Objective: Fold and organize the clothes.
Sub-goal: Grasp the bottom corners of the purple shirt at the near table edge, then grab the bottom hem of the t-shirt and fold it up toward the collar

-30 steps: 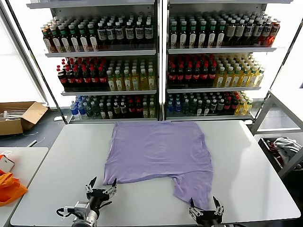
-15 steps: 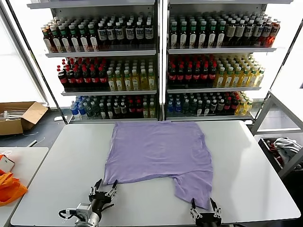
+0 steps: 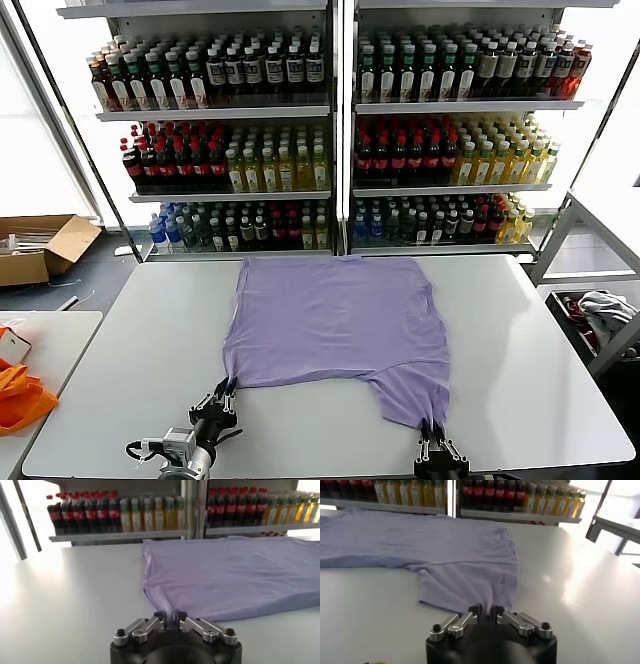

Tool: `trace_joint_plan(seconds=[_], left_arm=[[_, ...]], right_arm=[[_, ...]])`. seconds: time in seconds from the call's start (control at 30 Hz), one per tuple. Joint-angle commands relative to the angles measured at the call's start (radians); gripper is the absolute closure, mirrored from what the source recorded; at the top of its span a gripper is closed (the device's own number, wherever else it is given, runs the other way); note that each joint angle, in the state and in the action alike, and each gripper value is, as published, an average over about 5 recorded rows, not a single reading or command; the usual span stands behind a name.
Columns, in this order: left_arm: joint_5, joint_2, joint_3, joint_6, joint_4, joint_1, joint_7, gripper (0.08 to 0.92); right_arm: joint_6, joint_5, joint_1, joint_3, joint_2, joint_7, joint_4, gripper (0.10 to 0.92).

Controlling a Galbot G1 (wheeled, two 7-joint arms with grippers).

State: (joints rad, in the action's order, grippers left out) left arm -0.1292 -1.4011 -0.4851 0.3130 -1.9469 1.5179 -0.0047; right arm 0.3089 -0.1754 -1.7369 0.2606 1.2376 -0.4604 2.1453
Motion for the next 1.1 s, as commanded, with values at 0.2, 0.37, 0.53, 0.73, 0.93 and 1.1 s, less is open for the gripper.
trace_joint_plan(seconds=[0.2,0.37,0.53,0.73,0.93,1.1], left_arm=[[-0.004,-0.002,0.001,-0.038,0.002,-0.003,0.004,0.916],[-0.008,-0.007,0.005,-0.089,-0.011,-0.013,-0.003,0.916],[-0.014,-0.015,0.009,-0.117,-0.017,-0.024,-0.008,0.916],[-0.037,-0.016,0.010,-0.134,-0.013,-0.049,-0.012,0.916],[-0.060,-0.011,0.019,-0.151,0.006,-0.090,-0.016,0.916],[-0.084,0.001,0.022,-0.159,0.029,-0.132,-0.019,0.916]], right_arm=[[-0.060,0.034,0.007,0.014,0.003,0.025,0.022,0.917],[-0.085,0.047,0.028,0.029,0.013,0.049,0.050,0.917],[-0.089,0.045,0.049,0.049,0.015,0.064,0.057,0.917],[-0.095,0.034,0.083,0.065,0.013,0.082,0.035,0.917],[-0.093,0.013,0.159,0.082,0.021,0.100,0.000,0.917],[-0.088,-0.034,0.265,0.108,0.028,0.116,-0.025,0.917]])
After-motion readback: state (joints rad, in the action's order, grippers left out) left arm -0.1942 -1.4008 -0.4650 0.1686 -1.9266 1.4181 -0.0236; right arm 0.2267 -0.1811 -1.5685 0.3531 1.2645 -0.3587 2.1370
